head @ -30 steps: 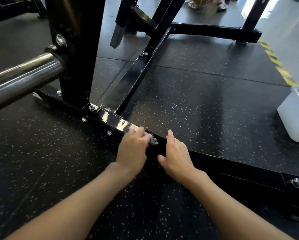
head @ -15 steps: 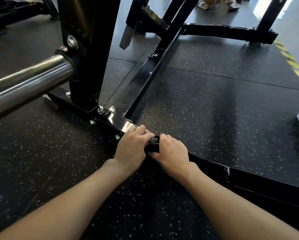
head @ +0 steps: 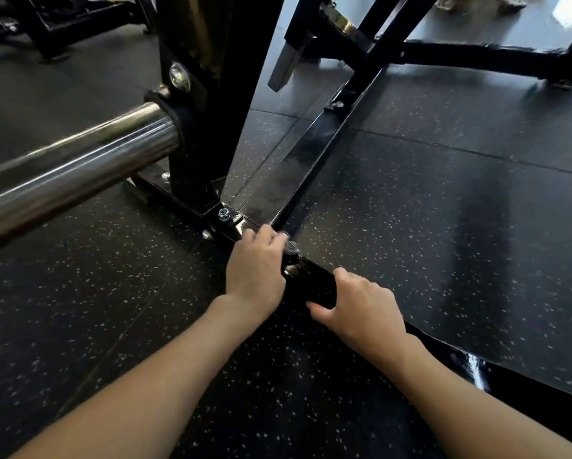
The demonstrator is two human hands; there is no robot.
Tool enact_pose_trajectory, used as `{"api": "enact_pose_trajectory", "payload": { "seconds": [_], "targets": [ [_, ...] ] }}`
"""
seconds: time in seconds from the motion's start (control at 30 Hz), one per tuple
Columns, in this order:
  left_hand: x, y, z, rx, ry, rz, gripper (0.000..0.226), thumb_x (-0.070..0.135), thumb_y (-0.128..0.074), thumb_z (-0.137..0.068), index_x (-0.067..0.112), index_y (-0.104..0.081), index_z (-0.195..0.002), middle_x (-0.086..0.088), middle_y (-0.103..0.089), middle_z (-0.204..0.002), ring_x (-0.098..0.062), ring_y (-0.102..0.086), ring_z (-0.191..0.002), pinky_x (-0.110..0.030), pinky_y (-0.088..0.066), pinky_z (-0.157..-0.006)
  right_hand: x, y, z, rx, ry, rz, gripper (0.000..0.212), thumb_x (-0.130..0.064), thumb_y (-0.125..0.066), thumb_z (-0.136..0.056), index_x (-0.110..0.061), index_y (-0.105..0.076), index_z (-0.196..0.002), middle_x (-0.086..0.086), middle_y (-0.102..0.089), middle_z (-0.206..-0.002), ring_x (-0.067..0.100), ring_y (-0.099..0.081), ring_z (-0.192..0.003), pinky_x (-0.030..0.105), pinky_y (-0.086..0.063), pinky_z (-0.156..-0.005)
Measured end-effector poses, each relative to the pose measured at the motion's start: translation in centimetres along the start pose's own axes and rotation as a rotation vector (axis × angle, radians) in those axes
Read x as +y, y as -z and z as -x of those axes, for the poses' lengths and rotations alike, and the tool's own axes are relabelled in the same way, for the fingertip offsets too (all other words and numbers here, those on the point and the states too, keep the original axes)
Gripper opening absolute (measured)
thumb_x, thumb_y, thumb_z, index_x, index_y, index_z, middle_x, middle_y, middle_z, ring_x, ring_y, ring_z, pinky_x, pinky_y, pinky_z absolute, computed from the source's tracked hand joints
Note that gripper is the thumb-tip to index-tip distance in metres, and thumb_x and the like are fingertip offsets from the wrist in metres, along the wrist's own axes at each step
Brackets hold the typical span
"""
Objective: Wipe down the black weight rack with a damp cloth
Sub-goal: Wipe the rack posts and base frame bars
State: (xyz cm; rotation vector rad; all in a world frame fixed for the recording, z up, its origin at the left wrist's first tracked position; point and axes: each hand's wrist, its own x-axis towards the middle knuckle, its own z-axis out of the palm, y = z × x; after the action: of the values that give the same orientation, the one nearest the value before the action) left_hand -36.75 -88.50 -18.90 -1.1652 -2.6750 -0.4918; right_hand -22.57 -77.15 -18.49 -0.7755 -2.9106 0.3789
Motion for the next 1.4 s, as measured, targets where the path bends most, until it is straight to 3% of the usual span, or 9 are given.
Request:
{"api": "enact_pose_trajectory", "payload": {
  "seconds": [0.1, 0.27, 0.53, 0.73, 0.87, 1.0, 1.17, 1.33, 1.4],
  "targets": [
    [-0.9, -0.3, 1.2, 0.009, -0.156, 0.016, 0.058, -0.008, -0.065, -0.071, 0.013, -0.066, -0.126, 0.000, -0.064, -0.115, -0.028, -0.057, -0.097, -0.040, -0.052, -0.084, -0.1, -0.1, 0.1, 0.003, -0.001, 0.008, 0.049, -0.069, -0.053, -0.082, -0.023, -0.039, -0.087, -0.008, -0.062, -0.091, 0.022, -0.066, -0.084, 0.034, -0.037, -0.064],
    [-1.9, 0.7, -2.3, -0.042, 0.163, -0.082, 0.054, 0.003, -0.054, -0.086, 0.017, -0.049, -0.138, -0.002, -0.048, -0.132, -0.026, -0.043, -0.121, -0.034, -0.036, -0.102, 0.0, 0.0, 0.2, 0.003, -0.004, -0.014, 0.048, -0.069, -0.053, -0.082, -0.023, -0.038, -0.086, -0.009, -0.059, -0.087, 0.020, -0.064, -0.081, 0.033, -0.037, -0.064],
    [-4.1, -0.1, 1.1, 0.122, 0.170, 0.141, 0.054, -0.008, -0.058, -0.089, 0.012, -0.055, -0.139, -0.001, -0.053, -0.131, -0.022, -0.046, -0.120, -0.023, -0.036, -0.103, -0.1, 0.3, 0.3, -0.022, -0.007, -0.018, 0.048, -0.069, -0.051, -0.084, -0.024, -0.036, -0.087, -0.010, -0.052, -0.083, 0.019, -0.064, -0.082, 0.032, -0.039, -0.065],
    [-5.5, -1.0, 1.0, 0.329, 1.140, 0.772, 0.035, 0.005, -0.061, -0.094, 0.010, -0.060, -0.129, -0.006, -0.065, -0.117, -0.017, -0.057, -0.094, -0.023, -0.044, -0.080, -0.1, 0.1, 0.2, -0.020, -0.001, -0.018, 0.048, -0.069, -0.051, -0.084, -0.025, -0.035, -0.088, -0.009, -0.055, -0.088, 0.019, -0.064, -0.084, 0.033, -0.042, -0.066],
    [-3.9, -1.1, -0.9, 0.335, 1.149, 0.774, 0.034, 0.005, -0.063, -0.093, 0.009, -0.059, -0.126, -0.001, -0.058, -0.107, -0.016, -0.055, -0.088, -0.019, -0.040, -0.069, -0.1, 0.0, 0.2, -0.017, 0.007, -0.015, 0.047, -0.070, -0.050, -0.084, -0.026, -0.036, -0.090, -0.009, -0.059, -0.092, 0.019, -0.065, -0.084, 0.033, -0.042, -0.067],
    [-3.3, -2.4, 1.2, 0.140, 1.051, 0.733, 0.030, 0.010, -0.067, -0.093, 0.010, -0.060, -0.122, 0.002, -0.060, -0.104, -0.007, -0.053, -0.072, -0.025, -0.043, -0.072, -0.1, 0.0, 0.1, -0.024, 0.012, -0.003, 0.048, -0.069, -0.050, -0.084, -0.025, -0.034, -0.089, -0.008, -0.058, -0.092, 0.021, -0.064, -0.084, 0.034, -0.040, -0.065],
    [-4.9, -1.8, -1.6, 0.342, 1.209, 0.757, 0.032, -0.003, -0.062, -0.089, 0.012, -0.062, -0.117, -0.005, -0.063, -0.104, -0.020, -0.058, -0.088, -0.025, -0.045, -0.073, -0.1, -0.1, 0.1, -0.009, 0.023, -0.011, 0.048, -0.069, -0.051, -0.085, -0.024, -0.036, -0.091, -0.009, -0.058, -0.092, 0.020, -0.065, -0.082, 0.034, -0.047, -0.068],
    [-2.3, -1.2, 1.5, 0.241, 0.874, 0.728, 0.008, 0.007, -0.068, -0.091, 0.012, -0.063, -0.090, 0.000, -0.064, -0.080, -0.014, -0.055, -0.067, -0.026, -0.043, -0.057, -0.1, 0.0, 0.3, -0.027, 0.019, -0.015, 0.048, -0.069, -0.051, -0.085, -0.024, -0.033, -0.091, -0.009, -0.058, -0.095, 0.020, -0.065, -0.084, 0.034, -0.045, -0.068],
    [-3.3, -1.3, 0.1, 0.339, 0.917, 0.714, 0.010, 0.004, -0.068, -0.090, 0.013, -0.062, -0.088, 0.000, -0.063, -0.081, -0.017, -0.057, -0.070, -0.028, -0.045, -0.058, -0.1, 0.0, 0.2, -0.020, 0.017, -0.013, 0.048, -0.069, -0.051, -0.085, -0.025, -0.034, -0.091, -0.009, -0.058, -0.094, 0.020, -0.065, -0.084, 0.033, -0.042, -0.066]
  ]
}}
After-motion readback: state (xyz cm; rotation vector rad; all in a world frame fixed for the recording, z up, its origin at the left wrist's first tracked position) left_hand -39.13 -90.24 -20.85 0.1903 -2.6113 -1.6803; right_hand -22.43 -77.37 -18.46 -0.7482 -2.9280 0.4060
